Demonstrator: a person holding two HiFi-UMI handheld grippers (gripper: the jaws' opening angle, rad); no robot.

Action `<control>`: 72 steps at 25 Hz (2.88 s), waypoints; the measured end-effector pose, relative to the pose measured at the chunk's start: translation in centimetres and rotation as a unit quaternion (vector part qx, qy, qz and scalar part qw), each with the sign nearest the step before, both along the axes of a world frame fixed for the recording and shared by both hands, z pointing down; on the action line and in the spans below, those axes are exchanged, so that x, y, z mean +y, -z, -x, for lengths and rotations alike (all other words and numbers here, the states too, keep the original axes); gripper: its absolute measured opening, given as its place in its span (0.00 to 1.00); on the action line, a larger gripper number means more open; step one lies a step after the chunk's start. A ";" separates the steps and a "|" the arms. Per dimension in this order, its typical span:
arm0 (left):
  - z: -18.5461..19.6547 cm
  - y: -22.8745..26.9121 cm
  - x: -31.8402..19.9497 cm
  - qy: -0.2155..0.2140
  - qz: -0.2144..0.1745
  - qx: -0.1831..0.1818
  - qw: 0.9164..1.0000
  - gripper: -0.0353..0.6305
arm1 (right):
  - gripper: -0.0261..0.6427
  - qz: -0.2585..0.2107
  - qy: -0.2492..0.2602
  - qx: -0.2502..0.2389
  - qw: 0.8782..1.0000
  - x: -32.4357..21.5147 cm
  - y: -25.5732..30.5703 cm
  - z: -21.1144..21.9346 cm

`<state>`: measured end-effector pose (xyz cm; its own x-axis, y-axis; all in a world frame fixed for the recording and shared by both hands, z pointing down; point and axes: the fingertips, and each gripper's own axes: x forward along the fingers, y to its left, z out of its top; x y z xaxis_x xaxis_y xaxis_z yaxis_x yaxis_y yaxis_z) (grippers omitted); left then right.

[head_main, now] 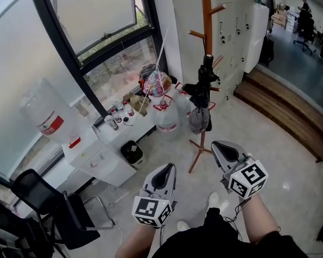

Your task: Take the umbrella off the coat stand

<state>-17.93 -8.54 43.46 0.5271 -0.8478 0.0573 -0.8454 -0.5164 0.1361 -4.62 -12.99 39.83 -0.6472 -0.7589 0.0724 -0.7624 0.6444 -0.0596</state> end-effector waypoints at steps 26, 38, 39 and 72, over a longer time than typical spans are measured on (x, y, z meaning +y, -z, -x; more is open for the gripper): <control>-10.5 1.4 -13.0 0.001 -0.014 -0.003 1.000 0.09 | 0.12 -0.010 0.011 -0.011 1.000 -11.8 1.0 -9.6; -14.0 2.1 -18.1 0.016 -0.021 -0.019 0.999 0.09 | 0.12 -0.004 0.030 -0.022 0.999 -16.4 0.6 -12.5; -14.2 2.2 -18.5 0.019 -0.021 -0.020 0.999 0.09 | 0.12 -0.003 0.033 -0.022 0.999 -16.8 0.6 -12.7; -14.5 2.6 -29.8 -0.002 -0.038 -0.104 0.994 0.50 | 0.12 -0.003 -0.024 -0.028 0.999 -22.8 1.1 -14.3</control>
<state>-3.38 -38.32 40.86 0.5145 -0.8515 0.1012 -0.8486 -0.5226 -0.0822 9.71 -35.84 38.69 -0.6124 -0.7899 0.0326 -0.7884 0.6072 -0.0983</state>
